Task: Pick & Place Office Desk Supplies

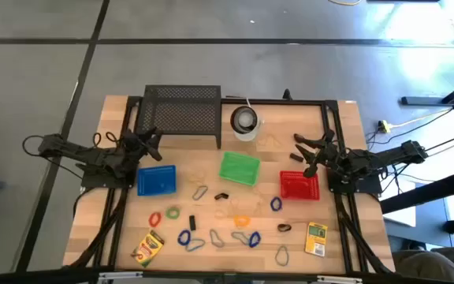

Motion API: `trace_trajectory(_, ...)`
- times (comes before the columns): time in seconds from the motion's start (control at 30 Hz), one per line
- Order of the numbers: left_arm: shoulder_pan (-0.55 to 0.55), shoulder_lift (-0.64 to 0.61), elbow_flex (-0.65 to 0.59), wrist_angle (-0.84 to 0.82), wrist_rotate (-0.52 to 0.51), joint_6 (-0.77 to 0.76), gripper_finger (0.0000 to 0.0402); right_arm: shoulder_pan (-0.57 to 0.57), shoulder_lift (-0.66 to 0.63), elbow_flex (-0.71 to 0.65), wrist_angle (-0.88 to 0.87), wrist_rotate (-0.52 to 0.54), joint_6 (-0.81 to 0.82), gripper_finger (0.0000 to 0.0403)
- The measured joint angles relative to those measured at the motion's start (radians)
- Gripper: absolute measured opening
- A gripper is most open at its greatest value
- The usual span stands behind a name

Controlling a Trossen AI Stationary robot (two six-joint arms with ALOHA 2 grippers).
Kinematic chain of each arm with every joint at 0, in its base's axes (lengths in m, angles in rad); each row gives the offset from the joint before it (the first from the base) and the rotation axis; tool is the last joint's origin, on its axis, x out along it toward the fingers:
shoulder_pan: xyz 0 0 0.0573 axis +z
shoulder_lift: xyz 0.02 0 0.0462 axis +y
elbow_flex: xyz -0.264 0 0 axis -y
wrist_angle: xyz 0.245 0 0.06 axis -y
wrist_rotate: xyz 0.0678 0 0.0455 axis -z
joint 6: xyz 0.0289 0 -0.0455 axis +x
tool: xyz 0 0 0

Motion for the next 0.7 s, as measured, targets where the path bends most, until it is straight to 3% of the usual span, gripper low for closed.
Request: trace_trajectory(0.7, 0.0, 0.0, 0.0, 0.001, 0.002, -0.034, 0.0169, 0.0, 0.0, 0.0, 0.0, 0.0, -0.001, 0.0123)
